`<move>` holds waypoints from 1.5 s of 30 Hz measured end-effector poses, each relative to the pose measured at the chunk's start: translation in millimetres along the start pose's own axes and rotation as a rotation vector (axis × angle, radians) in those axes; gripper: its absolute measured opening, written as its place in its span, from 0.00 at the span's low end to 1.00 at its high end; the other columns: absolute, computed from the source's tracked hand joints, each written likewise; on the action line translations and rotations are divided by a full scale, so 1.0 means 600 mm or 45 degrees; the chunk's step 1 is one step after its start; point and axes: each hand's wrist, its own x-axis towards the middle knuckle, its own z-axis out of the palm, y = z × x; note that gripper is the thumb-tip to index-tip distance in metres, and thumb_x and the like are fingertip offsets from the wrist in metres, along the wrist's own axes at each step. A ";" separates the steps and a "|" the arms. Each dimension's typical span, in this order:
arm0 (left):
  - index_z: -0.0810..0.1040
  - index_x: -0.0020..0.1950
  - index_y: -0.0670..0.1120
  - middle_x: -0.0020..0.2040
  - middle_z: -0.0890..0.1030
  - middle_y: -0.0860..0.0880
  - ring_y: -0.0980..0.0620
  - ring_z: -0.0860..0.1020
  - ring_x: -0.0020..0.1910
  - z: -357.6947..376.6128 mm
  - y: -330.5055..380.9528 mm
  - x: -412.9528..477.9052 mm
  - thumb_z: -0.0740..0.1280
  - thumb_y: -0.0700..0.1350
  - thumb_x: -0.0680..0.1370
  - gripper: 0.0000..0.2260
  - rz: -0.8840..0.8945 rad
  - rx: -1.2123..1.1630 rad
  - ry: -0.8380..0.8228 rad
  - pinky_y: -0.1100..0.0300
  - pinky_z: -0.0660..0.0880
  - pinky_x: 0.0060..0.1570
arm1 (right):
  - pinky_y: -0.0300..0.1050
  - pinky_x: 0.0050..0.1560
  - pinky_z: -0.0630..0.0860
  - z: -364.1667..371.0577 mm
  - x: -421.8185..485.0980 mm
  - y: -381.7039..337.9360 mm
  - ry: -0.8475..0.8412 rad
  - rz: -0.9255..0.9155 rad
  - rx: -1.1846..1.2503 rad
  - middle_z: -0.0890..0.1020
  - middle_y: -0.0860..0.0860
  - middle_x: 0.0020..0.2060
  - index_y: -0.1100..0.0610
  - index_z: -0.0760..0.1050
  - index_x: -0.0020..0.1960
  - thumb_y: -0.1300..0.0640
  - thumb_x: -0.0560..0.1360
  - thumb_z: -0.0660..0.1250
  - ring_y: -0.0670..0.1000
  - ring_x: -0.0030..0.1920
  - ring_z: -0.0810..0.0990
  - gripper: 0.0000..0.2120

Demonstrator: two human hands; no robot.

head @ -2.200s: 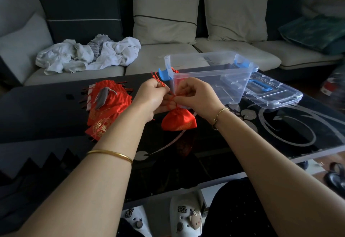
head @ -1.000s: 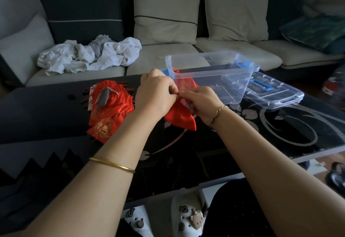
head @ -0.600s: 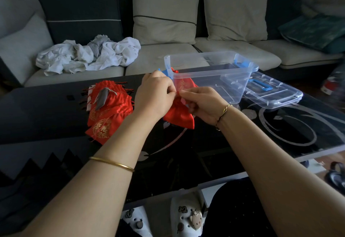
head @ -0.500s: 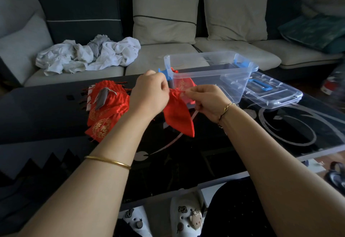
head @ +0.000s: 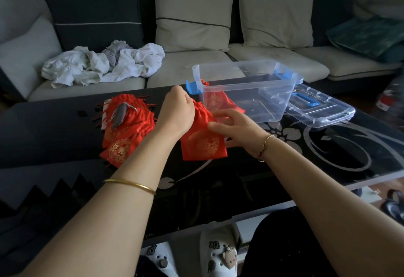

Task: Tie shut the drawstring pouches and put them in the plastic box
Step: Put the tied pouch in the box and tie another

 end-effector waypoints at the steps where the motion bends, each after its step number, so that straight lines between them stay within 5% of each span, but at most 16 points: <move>1: 0.66 0.44 0.42 0.43 0.74 0.44 0.49 0.72 0.40 -0.001 0.000 0.002 0.55 0.40 0.80 0.06 -0.021 -0.024 0.011 0.60 0.65 0.39 | 0.50 0.48 0.81 0.002 0.002 0.001 0.058 -0.039 -0.107 0.79 0.53 0.55 0.54 0.72 0.58 0.54 0.73 0.70 0.51 0.52 0.80 0.16; 4: 0.69 0.43 0.42 0.44 0.77 0.43 0.50 0.73 0.38 -0.001 -0.001 0.013 0.56 0.40 0.80 0.07 -0.069 -0.089 0.015 0.59 0.70 0.37 | 0.50 0.51 0.79 -0.001 0.003 -0.005 0.336 -0.245 -0.401 0.81 0.53 0.48 0.58 0.78 0.52 0.59 0.71 0.71 0.52 0.48 0.81 0.11; 8: 0.73 0.41 0.44 0.43 0.78 0.44 0.41 0.81 0.46 -0.007 0.005 0.036 0.59 0.40 0.78 0.07 -0.165 -0.462 0.024 0.45 0.80 0.47 | 0.51 0.53 0.78 -0.019 0.002 -0.037 0.465 -0.315 -0.461 0.82 0.50 0.43 0.57 0.81 0.49 0.59 0.71 0.71 0.51 0.46 0.81 0.07; 15: 0.69 0.57 0.41 0.45 0.74 0.50 0.50 0.79 0.44 -0.018 0.013 0.112 0.57 0.36 0.80 0.07 -0.348 -0.608 -0.006 0.55 0.80 0.45 | 0.44 0.48 0.77 -0.109 0.135 -0.149 0.660 -0.378 -0.257 0.79 0.52 0.41 0.63 0.80 0.52 0.63 0.70 0.70 0.47 0.40 0.77 0.11; 19: 0.70 0.59 0.40 0.44 0.73 0.50 0.51 0.78 0.42 -0.008 -0.015 0.139 0.58 0.35 0.79 0.10 -0.456 -0.601 -0.028 0.57 0.79 0.42 | 0.46 0.44 0.79 -0.137 0.248 -0.151 0.477 -0.075 -0.031 0.77 0.53 0.34 0.58 0.75 0.38 0.66 0.72 0.69 0.49 0.34 0.76 0.06; 21: 0.71 0.59 0.40 0.48 0.74 0.47 0.52 0.78 0.43 -0.004 -0.036 0.148 0.58 0.36 0.79 0.09 -0.487 -0.564 -0.027 0.58 0.78 0.41 | 0.49 0.47 0.77 -0.128 0.277 -0.136 0.230 0.232 -0.299 0.75 0.55 0.36 0.58 0.70 0.37 0.63 0.75 0.65 0.51 0.36 0.74 0.09; 23: 0.71 0.59 0.40 0.52 0.75 0.45 0.52 0.79 0.45 -0.005 -0.056 0.157 0.58 0.36 0.79 0.10 -0.505 -0.513 -0.018 0.59 0.78 0.40 | 0.46 0.46 0.71 -0.111 0.274 -0.137 -0.082 0.558 -0.902 0.75 0.56 0.44 0.58 0.72 0.48 0.56 0.80 0.57 0.53 0.43 0.74 0.08; 25: 0.72 0.59 0.40 0.53 0.74 0.44 0.53 0.78 0.44 -0.009 -0.070 0.162 0.58 0.35 0.79 0.10 -0.505 -0.471 -0.001 0.61 0.77 0.37 | 0.45 0.57 0.68 -0.099 0.266 -0.141 -0.199 0.659 -1.255 0.74 0.58 0.61 0.63 0.68 0.65 0.53 0.81 0.55 0.54 0.60 0.73 0.18; 27: 0.72 0.59 0.39 0.54 0.74 0.43 0.53 0.78 0.43 -0.014 -0.082 0.165 0.57 0.35 0.79 0.11 -0.501 -0.427 0.023 0.62 0.76 0.36 | 0.47 0.61 0.69 -0.090 0.259 -0.150 -0.190 0.598 -1.327 0.73 0.60 0.65 0.63 0.72 0.58 0.55 0.81 0.57 0.56 0.59 0.74 0.14; 30: 0.73 0.59 0.40 0.55 0.76 0.42 0.46 0.79 0.50 -0.026 -0.108 0.162 0.58 0.34 0.77 0.12 -0.491 -0.295 0.114 0.55 0.79 0.41 | 0.42 0.34 0.69 -0.086 0.258 -0.152 0.079 0.379 -1.081 0.76 0.59 0.34 0.60 0.65 0.33 0.65 0.78 0.58 0.53 0.32 0.69 0.15; 32: 0.77 0.57 0.41 0.56 0.79 0.42 0.43 0.78 0.56 -0.040 -0.123 0.152 0.59 0.35 0.75 0.13 -0.514 -0.126 0.237 0.54 0.77 0.51 | 0.39 0.31 0.66 -0.078 0.258 -0.159 0.272 0.272 -1.128 0.72 0.55 0.18 0.63 0.66 0.30 0.69 0.75 0.60 0.53 0.29 0.69 0.15; 33: 0.79 0.53 0.42 0.54 0.80 0.43 0.42 0.77 0.57 -0.047 -0.128 0.144 0.59 0.35 0.75 0.12 -0.525 -0.035 0.291 0.56 0.74 0.52 | 0.40 0.33 0.69 -0.069 0.256 -0.164 0.368 0.179 -1.187 0.73 0.54 0.17 0.64 0.70 0.31 0.69 0.73 0.61 0.55 0.31 0.72 0.11; 35: 0.81 0.45 0.42 0.48 0.80 0.40 0.38 0.76 0.57 -0.062 -0.141 0.123 0.60 0.35 0.75 0.10 -0.528 0.142 0.347 0.56 0.71 0.51 | 0.43 0.42 0.73 -0.036 0.246 -0.172 0.482 -0.088 -1.170 0.80 0.57 0.33 0.62 0.77 0.41 0.66 0.72 0.60 0.59 0.42 0.79 0.07; 37: 0.83 0.51 0.41 0.56 0.77 0.36 0.35 0.72 0.60 -0.069 -0.158 0.102 0.61 0.35 0.75 0.12 -0.532 0.281 0.313 0.53 0.69 0.58 | 0.46 0.49 0.75 0.014 0.217 -0.170 0.487 -0.260 -1.103 0.81 0.57 0.46 0.59 0.79 0.49 0.64 0.73 0.59 0.59 0.49 0.79 0.11; 41: 0.81 0.59 0.50 0.68 0.70 0.43 0.38 0.67 0.66 -0.054 -0.201 0.089 0.58 0.35 0.75 0.19 -0.428 0.476 0.068 0.50 0.65 0.64 | 0.50 0.53 0.76 0.100 0.164 -0.130 0.350 -0.426 -0.981 0.81 0.53 0.51 0.54 0.78 0.51 0.61 0.74 0.59 0.57 0.52 0.78 0.11; 45: 0.75 0.66 0.47 0.70 0.68 0.43 0.40 0.65 0.70 -0.043 -0.214 0.093 0.56 0.35 0.76 0.21 -0.469 0.573 -0.016 0.47 0.66 0.68 | 0.50 0.52 0.77 0.127 0.163 -0.090 0.224 -0.300 -0.982 0.81 0.53 0.51 0.55 0.77 0.51 0.62 0.74 0.59 0.56 0.52 0.78 0.10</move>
